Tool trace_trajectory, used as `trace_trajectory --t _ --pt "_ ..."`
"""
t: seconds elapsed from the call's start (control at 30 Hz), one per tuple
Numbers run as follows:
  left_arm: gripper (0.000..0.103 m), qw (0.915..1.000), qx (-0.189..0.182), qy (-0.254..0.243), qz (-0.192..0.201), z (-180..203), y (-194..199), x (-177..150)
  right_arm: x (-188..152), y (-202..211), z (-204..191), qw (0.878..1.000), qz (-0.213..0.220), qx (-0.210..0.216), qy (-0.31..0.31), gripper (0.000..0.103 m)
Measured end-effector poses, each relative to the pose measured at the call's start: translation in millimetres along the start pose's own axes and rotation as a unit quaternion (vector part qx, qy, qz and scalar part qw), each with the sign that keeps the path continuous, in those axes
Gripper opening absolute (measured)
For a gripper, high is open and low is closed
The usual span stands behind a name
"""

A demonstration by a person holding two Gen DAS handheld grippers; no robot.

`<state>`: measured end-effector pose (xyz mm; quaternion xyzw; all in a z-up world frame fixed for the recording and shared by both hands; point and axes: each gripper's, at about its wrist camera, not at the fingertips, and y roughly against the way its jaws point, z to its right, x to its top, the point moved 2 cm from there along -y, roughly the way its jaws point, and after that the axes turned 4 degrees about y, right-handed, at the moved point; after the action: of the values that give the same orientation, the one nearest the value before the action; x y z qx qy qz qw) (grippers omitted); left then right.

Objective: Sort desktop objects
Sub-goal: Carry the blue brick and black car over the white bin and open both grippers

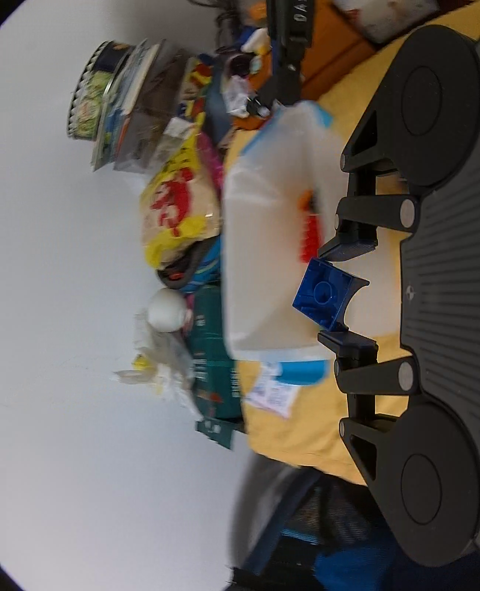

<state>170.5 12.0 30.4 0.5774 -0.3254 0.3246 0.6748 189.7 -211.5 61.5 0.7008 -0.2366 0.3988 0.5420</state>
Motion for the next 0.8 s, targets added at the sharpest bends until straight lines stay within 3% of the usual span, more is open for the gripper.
trace_trajectory --t 0.13,0.3,0.33,0.37,0.4,0.47,0.67,0.8 --pt "0.044 1.0000 0.008 0.004 -0.001 3.1 -20.6 27.4 23.1 -30.2 -4.4 0.999 -0.017 -0.006 0.029 0.033" --pt "0.045 0.9994 0.026 -0.006 -0.023 4.6 -49.2 42.7 27.7 -59.8 -1.2 0.998 -0.050 -0.015 0.041 0.034" --pt "0.052 0.9992 0.029 -0.007 -0.026 5.4 -54.9 43.9 27.3 -65.9 -0.9 0.997 -0.059 -0.017 0.044 0.035" --pt "0.057 0.9988 0.036 -0.011 -0.031 5.2 -58.1 44.0 26.2 -69.9 -0.4 0.996 -0.066 -0.022 0.047 0.050" --pt "0.069 0.9980 0.053 -0.018 -0.029 6.0 -59.8 43.5 24.7 -72.8 -0.6 0.996 -0.068 -0.030 0.053 0.066" --pt "0.074 0.9963 0.079 -0.028 -0.017 5.0 -56.7 40.5 21.7 -70.8 -0.9 0.995 -0.048 -0.050 0.065 0.069" --pt "0.074 0.9987 0.037 -0.036 -0.002 3.1 -20.4 3.2 -4.2 -20.5 -2.6 0.998 0.016 -0.029 0.048 0.069" --pt "0.074 0.9992 0.019 -0.031 -0.015 7.0 4.0 -51.7 -44.6 2.5 -8.3 0.998 0.004 -0.021 0.052 0.069"
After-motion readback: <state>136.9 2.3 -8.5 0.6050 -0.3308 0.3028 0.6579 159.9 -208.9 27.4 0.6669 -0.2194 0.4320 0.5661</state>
